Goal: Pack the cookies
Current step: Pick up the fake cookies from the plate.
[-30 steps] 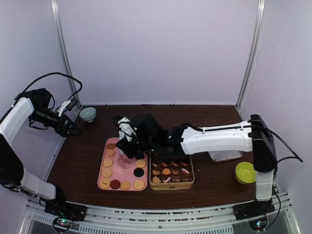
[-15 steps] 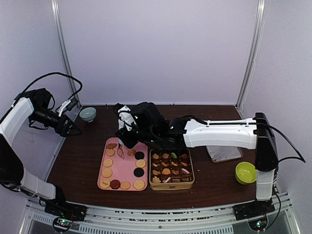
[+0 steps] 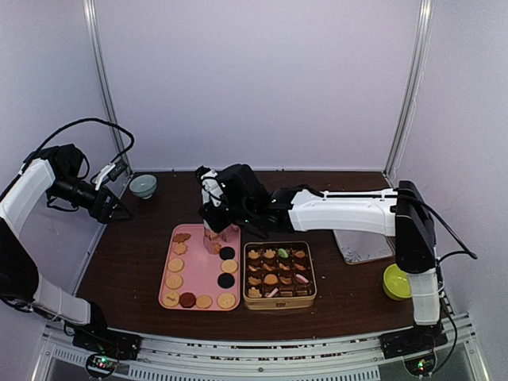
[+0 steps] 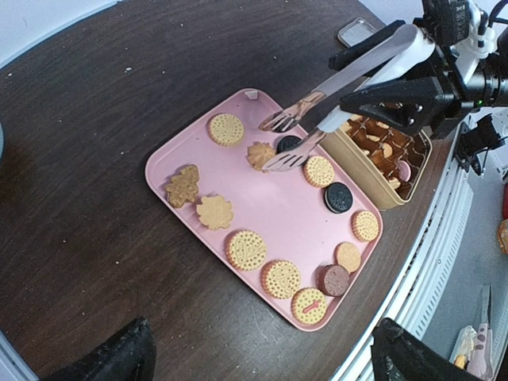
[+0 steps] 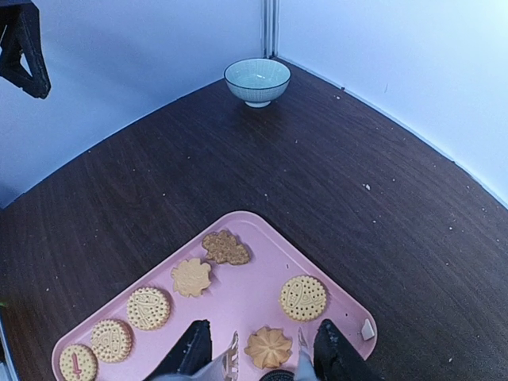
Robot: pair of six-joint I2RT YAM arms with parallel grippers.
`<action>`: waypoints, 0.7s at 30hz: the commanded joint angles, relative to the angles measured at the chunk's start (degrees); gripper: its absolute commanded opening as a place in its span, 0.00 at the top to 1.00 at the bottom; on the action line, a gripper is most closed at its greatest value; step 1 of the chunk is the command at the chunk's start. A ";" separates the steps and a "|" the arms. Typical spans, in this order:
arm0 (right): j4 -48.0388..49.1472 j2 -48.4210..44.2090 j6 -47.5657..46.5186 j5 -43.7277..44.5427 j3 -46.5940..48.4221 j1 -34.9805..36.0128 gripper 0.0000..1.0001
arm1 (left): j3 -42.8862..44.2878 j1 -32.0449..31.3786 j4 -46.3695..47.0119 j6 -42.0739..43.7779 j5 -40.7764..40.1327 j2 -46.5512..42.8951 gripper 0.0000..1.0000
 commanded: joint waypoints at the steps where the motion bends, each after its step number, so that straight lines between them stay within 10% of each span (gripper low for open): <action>1: 0.32 0.84 0.66 -0.75 2.31 -0.06 0.56 | 0.25 0.48 -0.14 1.04 0.80 -0.33 0.03; 21: 0.24 2.84 0.75 -2.00 0.55 -0.64 0.57 | 0.59 0.46 -0.54 1.12 1.19 -0.14 0.03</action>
